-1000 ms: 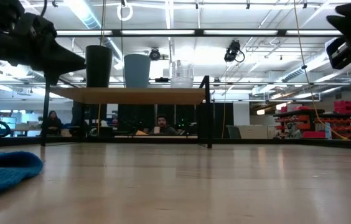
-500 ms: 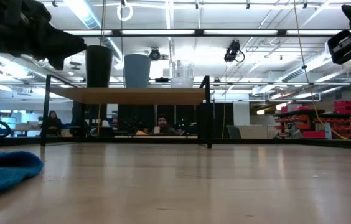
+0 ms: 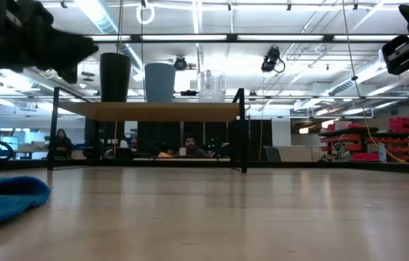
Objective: Stack small to large cups/mugs on shelf
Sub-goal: Return to Home Position
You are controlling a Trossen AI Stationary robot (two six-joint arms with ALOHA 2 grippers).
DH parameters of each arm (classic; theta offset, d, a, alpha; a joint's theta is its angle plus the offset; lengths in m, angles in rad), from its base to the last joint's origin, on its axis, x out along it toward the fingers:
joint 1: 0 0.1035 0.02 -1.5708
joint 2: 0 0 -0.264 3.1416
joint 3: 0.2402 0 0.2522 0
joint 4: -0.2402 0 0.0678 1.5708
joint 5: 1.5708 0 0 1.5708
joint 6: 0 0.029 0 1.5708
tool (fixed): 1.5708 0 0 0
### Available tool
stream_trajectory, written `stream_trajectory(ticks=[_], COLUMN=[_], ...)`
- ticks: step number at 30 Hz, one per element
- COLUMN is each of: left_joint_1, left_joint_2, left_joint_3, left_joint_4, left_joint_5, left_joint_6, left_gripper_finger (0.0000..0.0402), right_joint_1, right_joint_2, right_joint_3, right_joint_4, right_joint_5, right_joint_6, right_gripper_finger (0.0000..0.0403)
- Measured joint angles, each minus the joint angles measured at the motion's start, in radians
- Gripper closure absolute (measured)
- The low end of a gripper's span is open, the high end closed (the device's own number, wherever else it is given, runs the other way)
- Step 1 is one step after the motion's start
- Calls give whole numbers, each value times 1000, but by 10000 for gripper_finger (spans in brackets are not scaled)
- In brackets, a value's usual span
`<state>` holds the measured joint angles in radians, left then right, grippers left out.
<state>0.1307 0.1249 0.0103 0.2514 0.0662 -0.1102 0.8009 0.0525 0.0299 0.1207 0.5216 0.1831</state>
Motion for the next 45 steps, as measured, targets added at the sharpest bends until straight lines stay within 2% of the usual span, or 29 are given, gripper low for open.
stream_trajectory(ticks=[7,15,20,24,45], left_joint_1=[-39,-39,-39,-39,-39], left_joint_2=[-1,0,-1,-1,-1], left_joint_3=[32,31,31,31,31], left_joint_4=[33,-107,-165,-213,-218], left_joint_5=[-24,-25,-25,-25,-24], left_joint_6=[51,-13,-16,-17,-10], left_gripper_finger=[294,294,294,294,294], right_joint_1=[0,0,0,0,0], right_joint_2=[0,0,0,0,0], right_joint_3=[0,1,1,1,1], right_joint_4=[1,-30,-97,-106,-106], right_joint_5=[-11,-18,-46,-45,-45], right_joint_6=[16,11,53,25,1], right_gripper_finger=[330,330,330,330,330])
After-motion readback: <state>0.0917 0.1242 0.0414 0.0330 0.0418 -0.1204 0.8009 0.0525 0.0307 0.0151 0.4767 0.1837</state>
